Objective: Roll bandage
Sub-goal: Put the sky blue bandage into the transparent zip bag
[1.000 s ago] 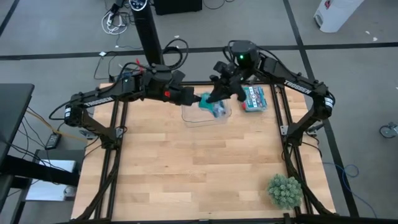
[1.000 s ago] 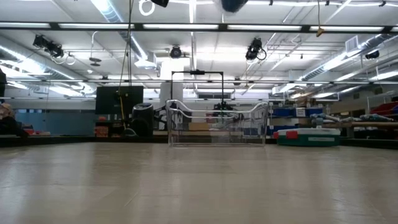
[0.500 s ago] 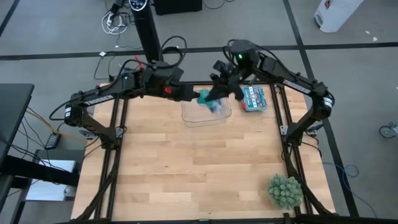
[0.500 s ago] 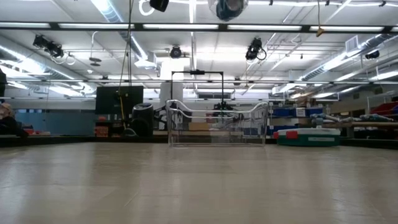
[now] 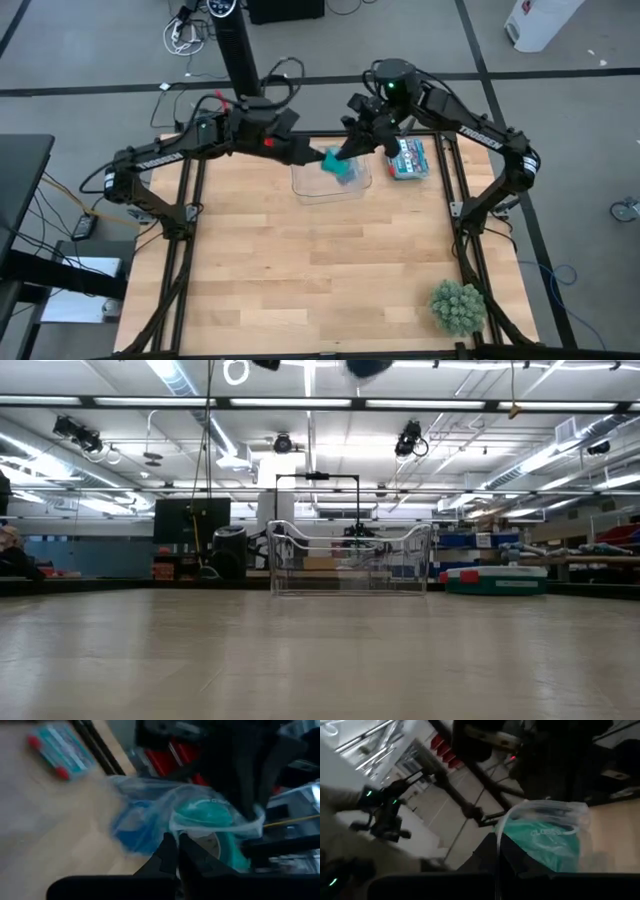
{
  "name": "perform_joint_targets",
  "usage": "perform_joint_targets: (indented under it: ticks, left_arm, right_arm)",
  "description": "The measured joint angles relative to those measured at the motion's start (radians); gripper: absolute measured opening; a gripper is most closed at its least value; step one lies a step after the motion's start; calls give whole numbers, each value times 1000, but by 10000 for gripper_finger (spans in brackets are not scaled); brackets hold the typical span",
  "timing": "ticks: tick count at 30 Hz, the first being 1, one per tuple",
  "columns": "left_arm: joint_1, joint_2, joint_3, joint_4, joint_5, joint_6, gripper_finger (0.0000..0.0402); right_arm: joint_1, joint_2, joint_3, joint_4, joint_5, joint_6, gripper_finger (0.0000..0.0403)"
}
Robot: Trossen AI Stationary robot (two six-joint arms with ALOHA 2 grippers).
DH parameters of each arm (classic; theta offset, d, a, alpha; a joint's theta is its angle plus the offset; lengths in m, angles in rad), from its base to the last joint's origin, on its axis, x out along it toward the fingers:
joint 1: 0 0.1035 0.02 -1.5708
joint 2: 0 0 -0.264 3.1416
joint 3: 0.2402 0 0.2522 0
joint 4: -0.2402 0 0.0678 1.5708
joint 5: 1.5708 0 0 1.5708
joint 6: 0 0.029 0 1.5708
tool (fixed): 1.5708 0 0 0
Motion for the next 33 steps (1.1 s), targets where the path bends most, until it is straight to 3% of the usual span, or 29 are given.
perform_joint_targets:
  ticks: [2, 4, 7, 15, 19, 25, 33]
  left_arm:
    - [0, -3, 1, -55, -26, 35, 7]
    - [18, -4, 1, -121, -24, 26, 7]
    - [17, 0, 0, -84, -25, 28, 7]
    - [20, -1, 0, -77, -28, 30, 7]
    - [19, -1, 0, -92, -28, 28, 7]
    - [20, -1, 0, -102, -51, 13, 7]
    - [21, -1, 0, -111, -158, -42, 7]
  right_arm:
    - [1, -9, 0, -13, 71, -2, 0]
    - [-9, -5, 0, 4, 44, -10, 1]
    - [2, -4, -1, 21, 28, -28, 15]
    - [-28, -18, 0, 19, 35, -29, 126]
    - [-65, -69, 0, -36, 111, -72, 165]
    - [-18, -129, 0, -137, 221, -250, 168]
    - [51, -128, 1, -167, 354, -345, 166]
